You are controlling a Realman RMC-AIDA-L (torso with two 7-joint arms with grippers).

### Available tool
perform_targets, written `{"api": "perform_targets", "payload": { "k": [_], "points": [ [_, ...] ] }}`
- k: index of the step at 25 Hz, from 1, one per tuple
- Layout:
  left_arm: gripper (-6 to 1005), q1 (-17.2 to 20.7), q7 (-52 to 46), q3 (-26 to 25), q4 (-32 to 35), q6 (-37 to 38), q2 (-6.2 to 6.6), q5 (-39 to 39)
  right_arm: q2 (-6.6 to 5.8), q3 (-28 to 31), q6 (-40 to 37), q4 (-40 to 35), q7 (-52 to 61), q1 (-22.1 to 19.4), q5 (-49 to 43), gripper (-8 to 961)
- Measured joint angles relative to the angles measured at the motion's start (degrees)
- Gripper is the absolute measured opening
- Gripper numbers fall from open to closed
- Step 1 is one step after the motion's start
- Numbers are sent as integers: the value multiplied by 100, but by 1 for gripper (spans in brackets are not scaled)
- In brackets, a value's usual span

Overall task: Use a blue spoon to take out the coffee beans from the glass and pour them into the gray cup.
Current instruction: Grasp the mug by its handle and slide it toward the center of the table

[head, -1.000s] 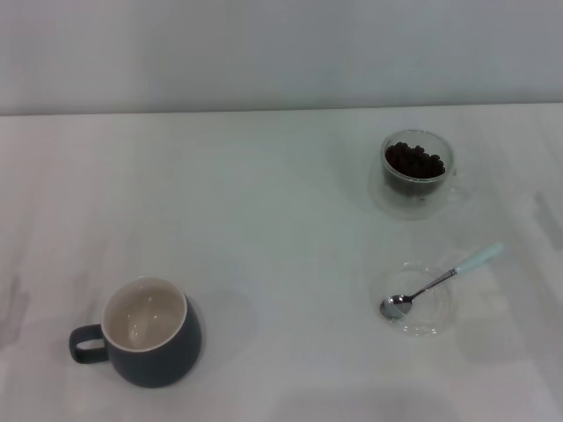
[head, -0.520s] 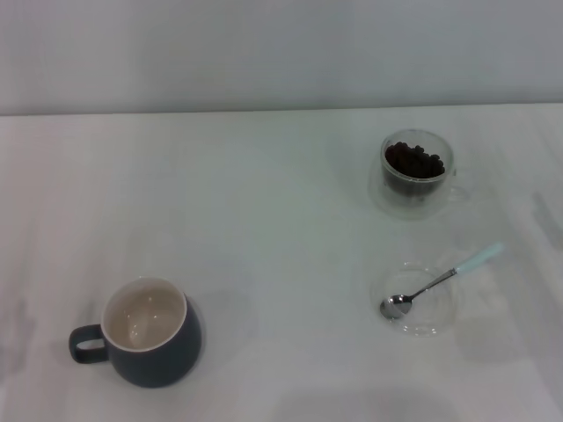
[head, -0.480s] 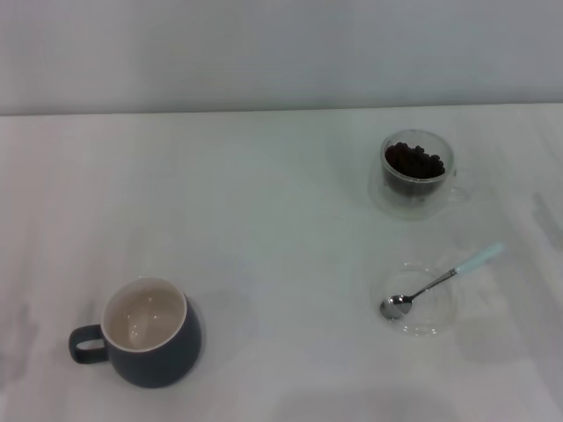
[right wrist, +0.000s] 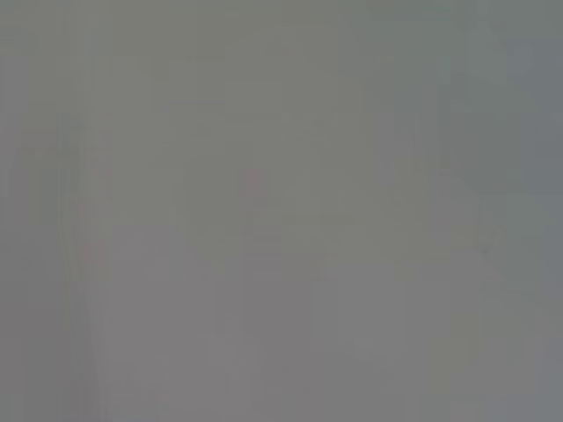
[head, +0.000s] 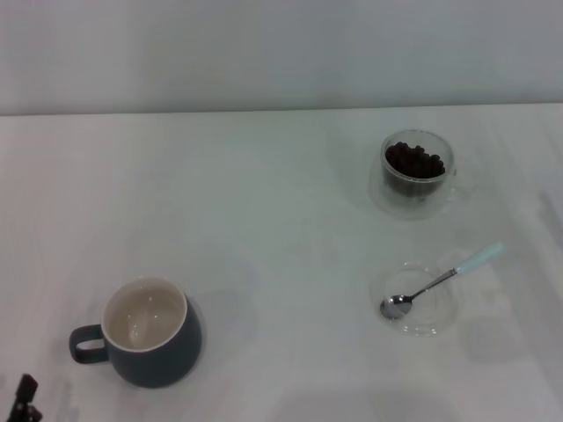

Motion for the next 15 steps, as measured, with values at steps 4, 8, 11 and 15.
{"api": "perform_targets", "payload": {
  "k": [4, 8, 11, 15],
  "points": [
    [886, -163, 45, 1, 10, -422, -13, 130, -6, 3, 1, -32, -2, 19, 3, 873],
    [886, -442, 3, 1, 61, -905, -17, 211, -7, 3, -5, -67, 1, 12, 4, 873],
    [887, -651, -55, 1, 128, -1240, -18, 216, -7, 3, -11, -85, -3, 7, 6, 873],
    [887, -828, -70, 1, 229, -1546, -3, 225, -7, 3, -24, -99, -8, -5, 6, 872]
  ]
}}
